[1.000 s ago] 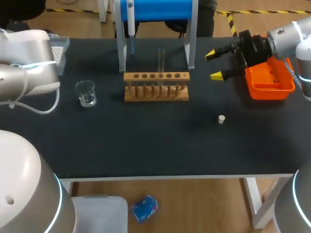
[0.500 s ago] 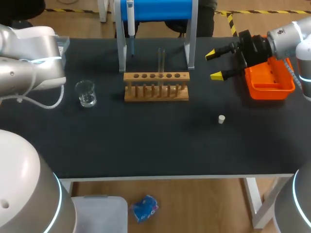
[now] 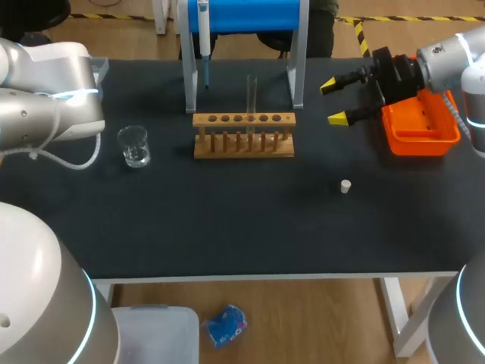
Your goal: Invert the test tube, pick up the pipette, mount the tip to pipette, aspirate from beaker and dispense into the tube, eject the tip, return the pipette, and cap with the stopper.
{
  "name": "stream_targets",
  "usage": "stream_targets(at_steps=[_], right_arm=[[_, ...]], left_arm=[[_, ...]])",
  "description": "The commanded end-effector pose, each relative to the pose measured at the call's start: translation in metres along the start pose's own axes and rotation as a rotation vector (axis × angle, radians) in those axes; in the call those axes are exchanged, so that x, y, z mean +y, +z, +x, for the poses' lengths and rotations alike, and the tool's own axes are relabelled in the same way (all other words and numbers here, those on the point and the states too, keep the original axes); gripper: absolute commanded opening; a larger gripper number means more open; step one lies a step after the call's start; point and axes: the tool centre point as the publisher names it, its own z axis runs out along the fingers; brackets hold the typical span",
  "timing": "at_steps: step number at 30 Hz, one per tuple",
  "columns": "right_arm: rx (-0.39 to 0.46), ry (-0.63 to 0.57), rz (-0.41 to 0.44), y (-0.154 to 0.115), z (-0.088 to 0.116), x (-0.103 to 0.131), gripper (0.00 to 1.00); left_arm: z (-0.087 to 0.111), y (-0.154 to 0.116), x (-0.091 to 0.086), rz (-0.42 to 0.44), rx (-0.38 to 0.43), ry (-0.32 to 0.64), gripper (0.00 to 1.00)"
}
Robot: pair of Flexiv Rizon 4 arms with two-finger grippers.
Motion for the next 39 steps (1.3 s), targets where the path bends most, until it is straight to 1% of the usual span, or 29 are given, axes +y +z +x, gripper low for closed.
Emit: stream_targets(at_steps=[1,7,8,10,11,12,13,14,16,17,18,19,21,23,24,25,27,29,30,31,32,33,34,35,36,37,39], right_arm=[[0.001,-0.001,0.000,-0.0007,0.0001,-0.0002,1.00],[0.001,-0.001,0.000,-0.0007,0.0001,-0.0002,1.00],[0.001,-0.001,0.000,-0.0007,0.0001,-0.0002,1.00],[0.001,-0.001,0.000,-0.0007,0.0001,-0.0002,1.00],[0.001,-0.001,0.000,-0.0007,0.0001,-0.0002,1.00],[0.001,-0.001,0.000,-0.0007,0.0001,-0.0002,1.00],[0.001,-0.001,0.000,-0.0007,0.0001,-0.0002,1.00],[0.001,-0.001,0.000,-0.0007,0.0001,-0.0002,1.00],[0.001,-0.001,0.000,-0.0007,0.0001,-0.0002,1.00],[0.001,-0.001,0.000,-0.0007,0.0001,-0.0002,1.00],[0.001,-0.001,0.000,-0.0007,0.0001,-0.0002,1.00],[0.001,-0.001,0.000,-0.0007,0.0001,-0.0002,1.00],[0.001,-0.001,0.000,-0.0007,0.0001,-0.0002,1.00],[0.001,-0.001,0.000,-0.0007,0.0001,-0.0002,1.00],[0.001,-0.001,0.000,-0.0007,0.0001,-0.0002,1.00],[0.001,-0.001,0.000,-0.0007,0.0001,-0.0002,1.00],[0.001,-0.001,0.000,-0.0007,0.0001,-0.0002,1.00],[0.001,-0.001,0.000,-0.0007,0.0001,-0.0002,1.00],[0.001,-0.001,0.000,-0.0007,0.0001,-0.0002,1.00],[0.001,-0.001,0.000,-0.0007,0.0001,-0.0002,1.00],[0.001,-0.001,0.000,-0.0007,0.0001,-0.0002,1.00],[0.001,-0.001,0.000,-0.0007,0.0001,-0.0002,1.00],[0.001,-0.001,0.000,-0.0007,0.0001,-0.0002,1.00],[0.001,-0.001,0.000,-0.0007,0.0001,-0.0002,1.00],[0.001,-0.001,0.000,-0.0007,0.0001,-0.0002,1.00],[0.001,-0.001,0.000,-0.0007,0.0001,-0.0002,1.00],[0.001,-0.001,0.000,-0.0007,0.0001,-0.0002,1.00]], left_arm=[[0.0009,0.0065,0.0009,-0.002,-0.009,0.003,1.00],[0.0027,0.0088,0.0004,-0.003,-0.012,0.016,1.00],[0.0026,0.0093,0.0001,-0.001,-0.014,0.020,0.96],[0.0024,0.0099,-0.0003,-0.001,-0.015,0.021,0.78],[0.0024,0.0100,-0.0004,-0.001,-0.016,0.023,0.79],[0.0023,0.0101,-0.0006,-0.001,-0.016,0.026,0.47],[0.0022,0.0102,-0.0008,-0.001,-0.017,0.027,0.39],[0.0021,0.0104,-0.0008,-0.002,-0.017,0.028,0.41],[0.0018,0.0108,-0.0008,-0.006,-0.020,0.030,0.57],[0.0018,0.0109,-0.0008,-0.006,-0.019,0.031,0.49],[0.0018,0.0110,-0.0007,-0.007,-0.019,0.032,0.48],[0.0020,0.0111,-0.0004,-0.008,-0.020,0.033,0.49],[0.0020,0.0115,0.0002,-0.010,-0.019,0.034,0.47],[0.0025,0.0118,0.0006,-0.012,-0.020,0.035,0.49],[0.0026,0.0119,0.0006,-0.012,-0.020,0.036,0.51],[0.0027,0.0119,0.0007,-0.012,-0.020,0.036,0.56],[0.0033,0.0126,0.0013,-0.013,-0.020,0.038,0.49],[0.0034,0.0127,0.0013,-0.014,-0.020,0.039,0.51],[0.0034,0.0128,0.0013,-0.014,-0.019,0.039,0.45],[0.0034,0.0130,0.0013,-0.014,-0.019,0.039,0.42],[0.0034,0.0131,0.0013,-0.014,-0.019,0.040,0.42],[0.0034,0.0133,0.0013,-0.014,-0.018,0.040,0.33],[0.0034,0.0133,0.0012,-0.014,-0.019,0.041,0.20],[0.0034,0.0134,0.0011,-0.014,-0.019,0.041,0.18],[0.0037,0.0135,0.0011,-0.014,-0.019,0.043,0.07],[0.0038,0.0135,0.0011,-0.015,-0.019,0.044,0.00],[0.0039,0.0136,0.0012,-0.016,-0.020,0.044,0.00]])
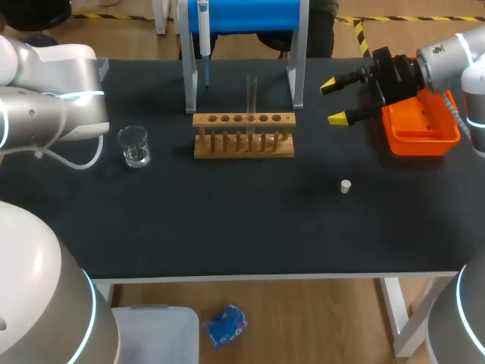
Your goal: Invert the test tube, pick up the pipette, mount the tip to pipette, aspirate from beaker and dispense into the tube, eject the tip, return the pipette, and cap with the stopper.
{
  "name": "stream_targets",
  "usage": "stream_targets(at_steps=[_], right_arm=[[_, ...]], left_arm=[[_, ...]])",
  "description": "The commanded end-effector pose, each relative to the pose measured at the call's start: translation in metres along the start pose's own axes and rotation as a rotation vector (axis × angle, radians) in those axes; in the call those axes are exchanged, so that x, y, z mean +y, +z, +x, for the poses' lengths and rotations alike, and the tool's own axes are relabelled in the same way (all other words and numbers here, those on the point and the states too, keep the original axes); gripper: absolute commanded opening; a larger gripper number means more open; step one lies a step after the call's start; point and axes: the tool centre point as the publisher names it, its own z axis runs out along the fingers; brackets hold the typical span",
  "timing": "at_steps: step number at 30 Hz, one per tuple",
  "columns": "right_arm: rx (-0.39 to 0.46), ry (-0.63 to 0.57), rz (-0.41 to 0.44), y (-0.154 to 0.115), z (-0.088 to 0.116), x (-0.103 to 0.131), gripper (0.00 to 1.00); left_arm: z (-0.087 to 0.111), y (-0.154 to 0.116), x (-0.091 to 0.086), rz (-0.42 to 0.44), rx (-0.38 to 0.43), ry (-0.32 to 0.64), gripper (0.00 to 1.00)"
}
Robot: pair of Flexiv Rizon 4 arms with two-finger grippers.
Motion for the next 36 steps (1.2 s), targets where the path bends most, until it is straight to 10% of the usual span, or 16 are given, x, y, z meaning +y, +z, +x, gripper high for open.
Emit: stream_targets(at_steps=[1,36], right_arm=[[0.001,-0.001,0.000,-0.001,0.000,0.000,1.00],[0.001,-0.001,0.000,-0.001,0.000,0.000,1.00]], left_arm=[[0.000,0.004,0.000,-0.002,-0.002,0.001,0.00],[-0.001,-0.032,-0.028,0.069,-0.038,0.024,0.00]])
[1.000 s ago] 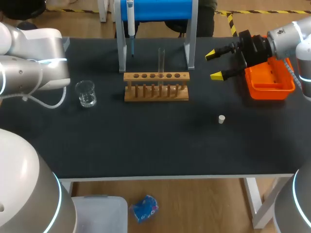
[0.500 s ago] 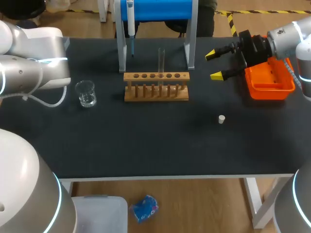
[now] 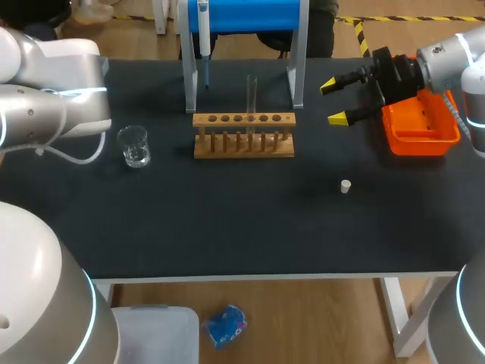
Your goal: Invert the test tube, pick up the pipette, mount the tip to pipette, aspirate from beaker and dispense into the tube, eject the tip, return the pipette, and cap with the stopper.
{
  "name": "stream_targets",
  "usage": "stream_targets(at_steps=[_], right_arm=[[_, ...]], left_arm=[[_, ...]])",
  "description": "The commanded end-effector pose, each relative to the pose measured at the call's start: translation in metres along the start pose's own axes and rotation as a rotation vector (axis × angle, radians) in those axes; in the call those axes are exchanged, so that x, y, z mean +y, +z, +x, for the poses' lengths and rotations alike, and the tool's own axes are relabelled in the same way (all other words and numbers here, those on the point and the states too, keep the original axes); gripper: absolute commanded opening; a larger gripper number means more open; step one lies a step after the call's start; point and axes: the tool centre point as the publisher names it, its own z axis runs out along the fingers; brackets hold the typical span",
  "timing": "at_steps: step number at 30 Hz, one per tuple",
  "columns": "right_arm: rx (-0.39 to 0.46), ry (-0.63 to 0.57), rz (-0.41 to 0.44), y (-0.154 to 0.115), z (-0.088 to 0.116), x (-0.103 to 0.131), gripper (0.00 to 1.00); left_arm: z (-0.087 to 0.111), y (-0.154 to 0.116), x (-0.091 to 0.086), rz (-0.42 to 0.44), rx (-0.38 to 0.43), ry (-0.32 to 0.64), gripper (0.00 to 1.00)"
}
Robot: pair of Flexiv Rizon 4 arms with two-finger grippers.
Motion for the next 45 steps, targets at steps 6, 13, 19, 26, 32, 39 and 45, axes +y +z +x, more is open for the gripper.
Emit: stream_targets(at_steps=[6,13,19,26,32,39,45], right_arm=[[0.001,-0.001,0.000,-0.001,0.000,0.000,1.00],[0.001,-0.001,0.000,-0.001,0.000,0.000,1.00],[0.001,-0.001,0.000,-0.001,0.000,0.000,1.00],[0.001,-0.001,0.000,-0.001,0.000,0.000,1.00],[0.001,-0.001,0.000,-0.001,0.000,0.000,1.00],[0.001,-0.001,0.000,-0.001,0.000,0.000,1.00],[0.001,-0.001,0.000,-0.001,0.000,0.000,1.00]], left_arm=[[0.000,-0.026,-0.015,0.051,0.013,0.037,0.00],[0.013,-0.066,-0.023,0.084,0.115,0.167,0.00],[0.033,-0.095,-0.021,0.092,0.220,0.278,0.00],[0.039,-0.103,-0.023,0.115,0.253,0.302,0.00],[0.039,-0.103,-0.023,0.115,0.253,0.302,0.00],[0.041,-0.107,-0.025,0.129,0.268,0.331,0.00],[0.066,-0.135,-0.033,0.184,0.402,0.458,0.00]])
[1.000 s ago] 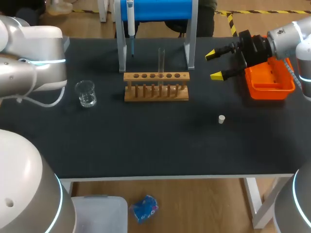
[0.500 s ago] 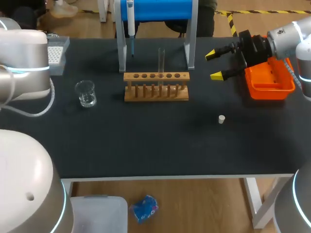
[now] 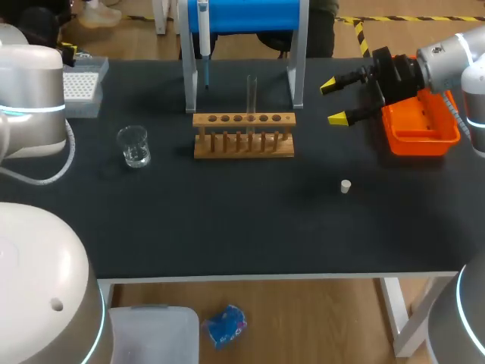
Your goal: Invert the test tube, pick up the pipette, mount the tip to pipette, aspirate from beaker and dispense into the tube, eject the tip, return the pipette, and cap with the stopper.
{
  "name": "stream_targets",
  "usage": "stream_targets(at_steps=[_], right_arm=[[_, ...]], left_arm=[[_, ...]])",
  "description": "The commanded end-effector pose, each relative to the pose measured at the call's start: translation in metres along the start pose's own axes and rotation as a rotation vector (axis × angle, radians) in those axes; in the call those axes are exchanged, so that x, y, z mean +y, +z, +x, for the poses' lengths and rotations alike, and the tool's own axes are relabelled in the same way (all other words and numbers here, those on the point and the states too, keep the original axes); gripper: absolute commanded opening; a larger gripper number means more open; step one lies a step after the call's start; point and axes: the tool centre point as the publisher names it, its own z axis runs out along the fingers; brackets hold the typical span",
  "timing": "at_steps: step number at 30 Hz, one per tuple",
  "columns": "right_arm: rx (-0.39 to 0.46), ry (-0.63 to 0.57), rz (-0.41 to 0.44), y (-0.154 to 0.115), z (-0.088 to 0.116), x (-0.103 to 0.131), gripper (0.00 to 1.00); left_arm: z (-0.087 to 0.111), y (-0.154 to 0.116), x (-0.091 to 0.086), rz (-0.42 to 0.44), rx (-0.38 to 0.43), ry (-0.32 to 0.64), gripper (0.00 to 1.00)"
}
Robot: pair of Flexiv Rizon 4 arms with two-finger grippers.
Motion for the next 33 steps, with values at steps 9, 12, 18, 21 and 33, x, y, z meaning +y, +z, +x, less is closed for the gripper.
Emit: stream_targets(at_steps=[9,12,18,21,33], right_arm=[[0.001,-0.001,0.000,-0.001,0.000,0.000,1.00],[0.001,-0.001,0.000,-0.001,0.000,0.000,1.00],[0.001,-0.001,0.000,-0.001,0.000,0.000,1.00],[0.001,-0.001,0.000,-0.001,0.000,0.000,1.00],[0.001,-0.001,0.000,-0.001,0.000,0.000,1.00]], left_arm=[[0.053,-0.049,-0.034,0.088,0.274,0.229,0.00],[0.066,-0.054,-0.038,0.109,0.324,0.277,0.00],[0.066,-0.054,-0.038,0.109,0.324,0.277,0.00],[0.066,-0.054,-0.038,0.109,0.324,0.277,0.00],[0.066,-0.054,-0.038,0.109,0.324,0.277,0.00]])
